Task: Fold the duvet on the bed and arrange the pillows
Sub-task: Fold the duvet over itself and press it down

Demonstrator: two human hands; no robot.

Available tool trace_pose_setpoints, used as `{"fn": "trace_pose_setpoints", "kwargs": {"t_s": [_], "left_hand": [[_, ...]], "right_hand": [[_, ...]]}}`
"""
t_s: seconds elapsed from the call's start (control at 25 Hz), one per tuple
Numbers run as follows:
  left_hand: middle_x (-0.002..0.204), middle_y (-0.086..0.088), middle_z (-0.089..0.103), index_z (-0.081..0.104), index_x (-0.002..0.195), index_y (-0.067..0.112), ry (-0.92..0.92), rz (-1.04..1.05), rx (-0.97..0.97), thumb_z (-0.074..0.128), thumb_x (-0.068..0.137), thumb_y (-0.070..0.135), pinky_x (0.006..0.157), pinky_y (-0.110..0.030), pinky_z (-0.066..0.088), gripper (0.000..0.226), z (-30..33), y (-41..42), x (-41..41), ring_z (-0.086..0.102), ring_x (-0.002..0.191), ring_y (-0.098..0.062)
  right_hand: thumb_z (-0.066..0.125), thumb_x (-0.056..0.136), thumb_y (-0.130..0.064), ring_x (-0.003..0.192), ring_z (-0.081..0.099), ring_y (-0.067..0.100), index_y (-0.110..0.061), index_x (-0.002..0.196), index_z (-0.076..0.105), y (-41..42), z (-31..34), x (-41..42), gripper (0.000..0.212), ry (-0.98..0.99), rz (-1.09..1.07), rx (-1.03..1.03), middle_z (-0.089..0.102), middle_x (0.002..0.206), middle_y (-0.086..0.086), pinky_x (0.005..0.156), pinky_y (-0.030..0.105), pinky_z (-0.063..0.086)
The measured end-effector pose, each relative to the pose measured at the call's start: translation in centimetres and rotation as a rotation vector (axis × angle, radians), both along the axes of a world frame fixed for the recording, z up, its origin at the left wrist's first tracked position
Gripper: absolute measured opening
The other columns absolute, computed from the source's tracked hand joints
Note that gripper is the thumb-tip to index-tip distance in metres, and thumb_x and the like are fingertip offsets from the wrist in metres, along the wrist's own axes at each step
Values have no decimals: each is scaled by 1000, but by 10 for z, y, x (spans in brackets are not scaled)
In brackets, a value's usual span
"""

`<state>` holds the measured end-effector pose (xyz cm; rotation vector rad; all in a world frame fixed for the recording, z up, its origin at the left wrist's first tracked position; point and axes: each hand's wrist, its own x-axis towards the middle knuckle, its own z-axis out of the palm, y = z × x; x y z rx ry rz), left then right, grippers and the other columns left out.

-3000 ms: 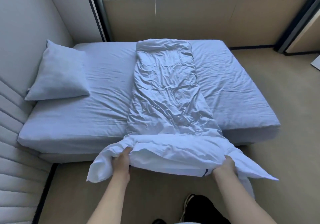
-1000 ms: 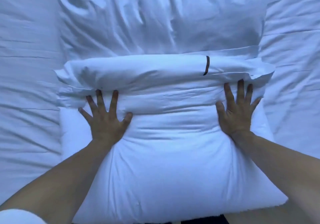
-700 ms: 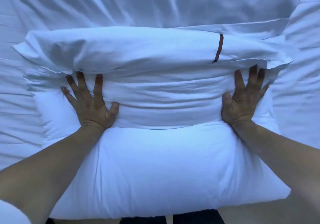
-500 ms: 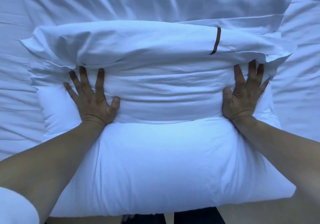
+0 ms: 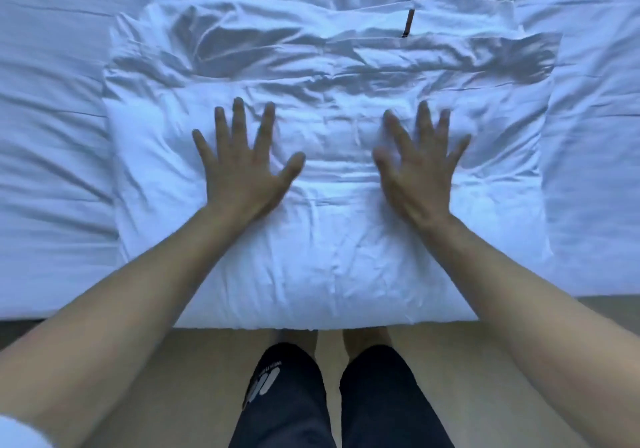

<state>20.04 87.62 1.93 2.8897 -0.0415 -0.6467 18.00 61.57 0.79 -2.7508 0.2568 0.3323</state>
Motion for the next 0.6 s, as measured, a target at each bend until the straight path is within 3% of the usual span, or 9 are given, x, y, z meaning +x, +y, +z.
{"fn": "trace_pose_setpoints", "kwargs": {"t_s": [0.08,0.24,0.36,0.6], "left_hand": [[173,-5,-5,8,162,44,-40,-166,62,18,90,77,116,-75,0,80,9,-24,-62,-8,157,-39],[170,-3,-20,-6,159,49,13,107,233,12,91,80,113,-78,1,77,-16,24,-128,-19,154,-44],[170,-7,-21,-9,159,49,21,39,243,16,93,79,110,-82,2,76,-41,40,-133,-18,153,-46],[170,-10,-16,-15,156,49,23,72,247,13,95,78,109,-82,1,73,-90,34,-107,-14,153,-49]], "right_hand": [[31,98,-55,158,-3,33,-44,157,30,55,5,-52,61,-15,231,-13,8,172,2,119,69,-8],[39,100,-53,159,6,29,-41,158,29,35,-24,-110,60,-57,236,-158,14,171,3,122,65,0],[44,102,-49,157,12,32,-37,158,32,18,-51,-119,59,-118,276,-210,19,169,9,123,64,7],[39,103,-48,158,7,35,-35,161,25,32,-109,-91,60,-123,287,-210,12,170,13,122,65,4]]}}
